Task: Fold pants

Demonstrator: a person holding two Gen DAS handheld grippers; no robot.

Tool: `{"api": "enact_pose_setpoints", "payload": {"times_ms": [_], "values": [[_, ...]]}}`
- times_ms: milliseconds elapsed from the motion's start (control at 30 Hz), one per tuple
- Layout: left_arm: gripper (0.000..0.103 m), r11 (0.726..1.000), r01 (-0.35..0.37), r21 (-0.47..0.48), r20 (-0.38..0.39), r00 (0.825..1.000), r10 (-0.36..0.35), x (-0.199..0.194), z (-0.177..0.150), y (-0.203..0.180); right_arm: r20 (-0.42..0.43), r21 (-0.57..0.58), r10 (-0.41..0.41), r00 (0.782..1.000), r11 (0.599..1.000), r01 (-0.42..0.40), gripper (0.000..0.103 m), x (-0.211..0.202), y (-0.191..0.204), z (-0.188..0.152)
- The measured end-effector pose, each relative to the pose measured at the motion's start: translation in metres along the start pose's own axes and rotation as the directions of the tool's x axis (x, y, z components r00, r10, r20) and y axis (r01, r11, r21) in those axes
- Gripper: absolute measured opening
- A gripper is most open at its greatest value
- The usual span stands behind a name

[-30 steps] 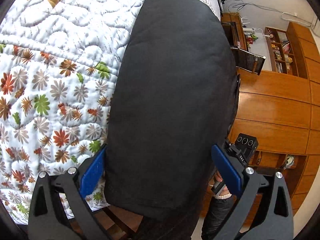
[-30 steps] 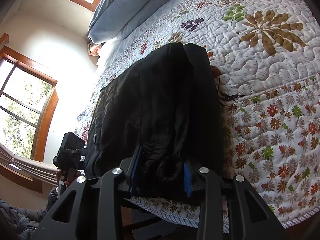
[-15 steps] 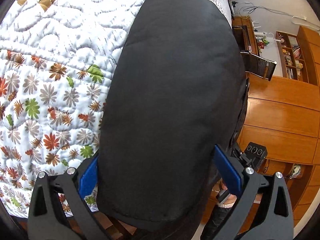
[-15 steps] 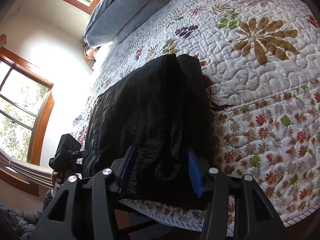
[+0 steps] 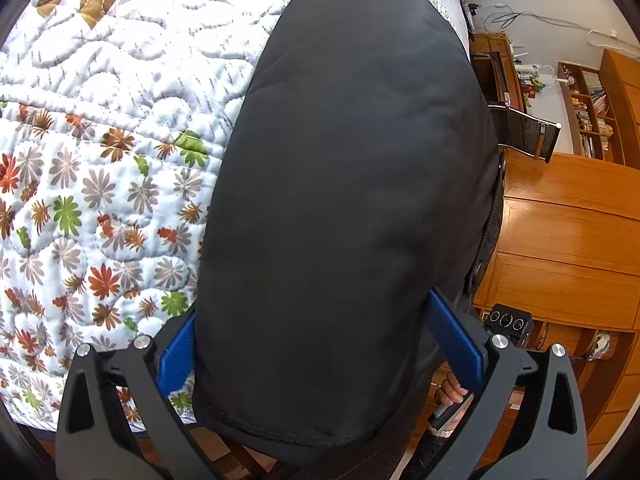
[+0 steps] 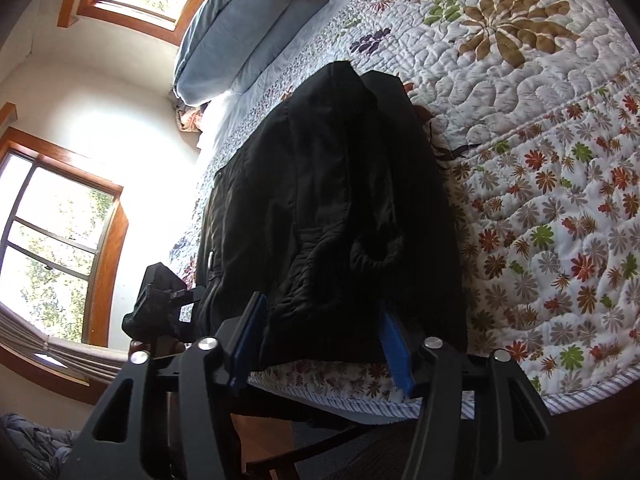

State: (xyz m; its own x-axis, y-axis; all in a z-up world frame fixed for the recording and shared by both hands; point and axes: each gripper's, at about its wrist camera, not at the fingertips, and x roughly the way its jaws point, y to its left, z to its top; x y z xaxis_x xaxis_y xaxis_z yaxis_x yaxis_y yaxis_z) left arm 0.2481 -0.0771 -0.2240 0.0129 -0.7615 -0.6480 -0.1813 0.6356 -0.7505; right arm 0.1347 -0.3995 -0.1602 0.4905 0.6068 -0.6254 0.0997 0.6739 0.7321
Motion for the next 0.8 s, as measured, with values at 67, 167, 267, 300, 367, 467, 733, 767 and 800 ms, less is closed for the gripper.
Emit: {"api": "enact_pose_setpoints", "payload": {"times_ms": [67, 167, 267, 300, 367, 467, 733, 767, 800], "values": [[0.100, 1.000, -0.015, 0.003, 0.009, 1.000, 0.015, 0.001, -0.002, -0.003, 0.000, -0.007, -0.008, 1.000, 1.000, 0.008, 0.040, -0.002, -0.001, -0.002], [0.100, 0.997, -0.062, 0.036, 0.030, 0.998, 0.061, 0.003, -0.006, -0.013, -0.008, -0.022, -0.039, 0.999, 0.999, 0.039, 0.029, -0.004, 0.001, -0.007], [0.100, 0.992, -0.104, 0.068, 0.049, 0.994, 0.101, 0.005, -0.010, -0.020, -0.008, -0.009, -0.044, 0.999, 0.999, 0.044, 0.026, -0.006, -0.002, -0.010], [0.101, 0.992, -0.110, 0.069, 0.050, 0.993, 0.106, 0.006, -0.010, -0.021, -0.007, -0.004, -0.040, 0.999, 0.999, 0.040, 0.026, -0.005, -0.004, -0.010], [0.101, 0.992, -0.108, 0.065, 0.046, 0.993, 0.105, 0.007, -0.008, -0.021, -0.011, 0.020, -0.014, 1.000, 1.000, 0.014, 0.026, -0.004, -0.008, -0.009], [0.101, 0.993, -0.101, 0.067, 0.041, 0.994, 0.099, 0.007, -0.006, -0.024, -0.001, 0.027, 0.039, 0.999, 0.999, -0.039, 0.030, -0.012, -0.009, -0.008], [0.100, 0.984, -0.089, 0.156, 0.014, 0.996, 0.087, 0.008, -0.003, -0.027, 0.088, -0.001, 0.020, 0.996, 1.000, -0.020, 0.088, -0.049, -0.007, 0.022], [0.100, 0.985, -0.080, 0.155, 0.005, 0.997, 0.080, 0.009, -0.002, -0.027, 0.072, 0.007, 0.044, 0.996, 0.999, -0.044, 0.090, -0.045, -0.009, 0.029], [0.100, 0.986, -0.072, 0.154, -0.004, 0.997, 0.073, 0.009, 0.000, -0.026, 0.051, 0.021, 0.062, 0.997, 0.998, -0.063, 0.092, -0.040, -0.014, 0.035]]}}
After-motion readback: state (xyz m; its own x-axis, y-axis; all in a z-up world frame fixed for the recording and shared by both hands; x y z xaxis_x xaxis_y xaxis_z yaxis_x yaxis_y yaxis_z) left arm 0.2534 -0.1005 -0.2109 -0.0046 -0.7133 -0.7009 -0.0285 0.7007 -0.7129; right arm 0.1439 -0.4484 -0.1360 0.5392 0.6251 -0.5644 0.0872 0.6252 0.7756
